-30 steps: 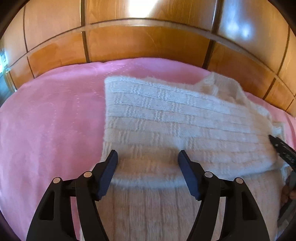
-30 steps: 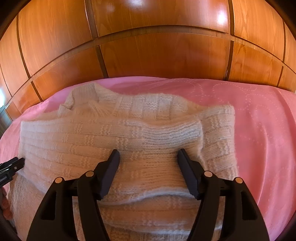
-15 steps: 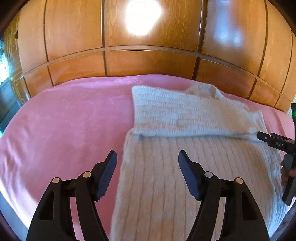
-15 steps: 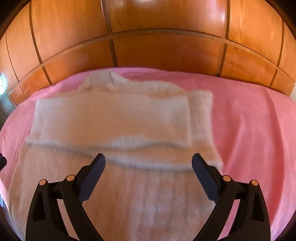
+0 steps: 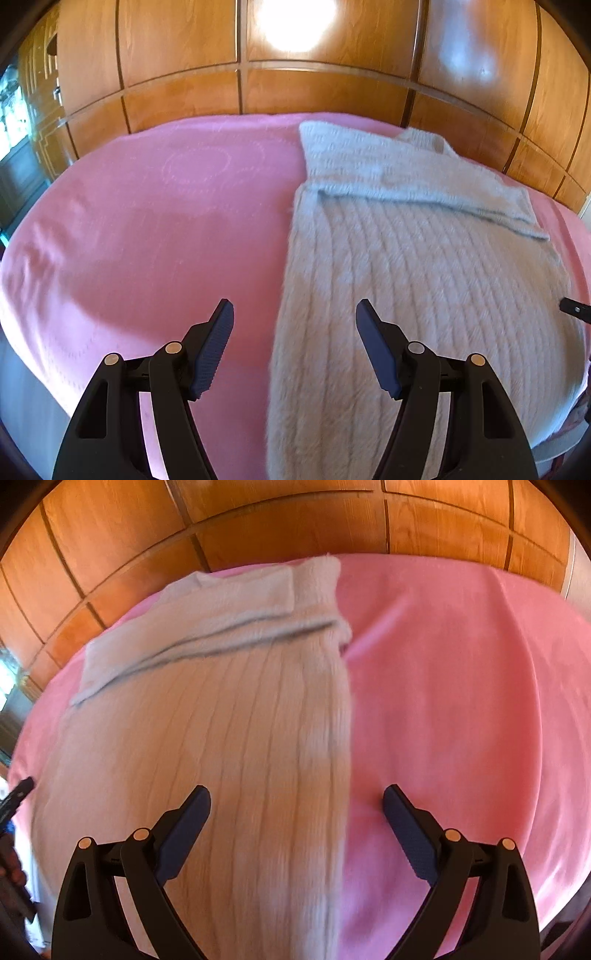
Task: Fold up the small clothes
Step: 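Grasp the sweater hem with both grippers and fold it toward the collar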
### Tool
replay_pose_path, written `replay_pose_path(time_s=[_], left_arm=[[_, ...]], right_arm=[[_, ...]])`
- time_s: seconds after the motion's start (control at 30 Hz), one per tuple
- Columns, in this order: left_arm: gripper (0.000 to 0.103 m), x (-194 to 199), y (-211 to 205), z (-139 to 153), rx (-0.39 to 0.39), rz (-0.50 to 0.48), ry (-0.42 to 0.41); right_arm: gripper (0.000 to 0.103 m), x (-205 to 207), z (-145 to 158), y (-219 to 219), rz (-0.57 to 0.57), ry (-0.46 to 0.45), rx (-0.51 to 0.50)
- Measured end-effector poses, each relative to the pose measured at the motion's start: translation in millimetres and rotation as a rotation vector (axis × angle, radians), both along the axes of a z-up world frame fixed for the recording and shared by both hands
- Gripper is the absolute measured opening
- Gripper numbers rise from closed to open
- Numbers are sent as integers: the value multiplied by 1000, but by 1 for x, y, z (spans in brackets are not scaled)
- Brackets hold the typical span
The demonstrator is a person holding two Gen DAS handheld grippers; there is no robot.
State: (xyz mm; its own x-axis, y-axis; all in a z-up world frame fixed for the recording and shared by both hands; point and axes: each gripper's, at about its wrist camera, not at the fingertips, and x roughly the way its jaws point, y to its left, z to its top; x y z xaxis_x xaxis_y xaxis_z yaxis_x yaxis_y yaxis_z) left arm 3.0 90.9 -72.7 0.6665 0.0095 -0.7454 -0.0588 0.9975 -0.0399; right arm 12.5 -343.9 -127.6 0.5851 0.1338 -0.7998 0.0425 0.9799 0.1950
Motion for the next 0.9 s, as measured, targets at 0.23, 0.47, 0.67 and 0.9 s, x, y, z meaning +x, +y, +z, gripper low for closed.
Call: replay_pose_path(time_s=[0.23,0.47,0.67,0.9], left_arm=[[68,-32,6,-19,-56,-28,85],[45,-66,13,-28,-190,-113,148],[7,-74,2,-25,-242,-217,177],[6,-56,24,16,-501,-242,96]], right_arm=[[81,-58,0,3,65,24,118],[51,-98,-16,5,69,101,222],[14,-94,-11,18,154,141,208],[13,-74,39,23,213,-3,354]])
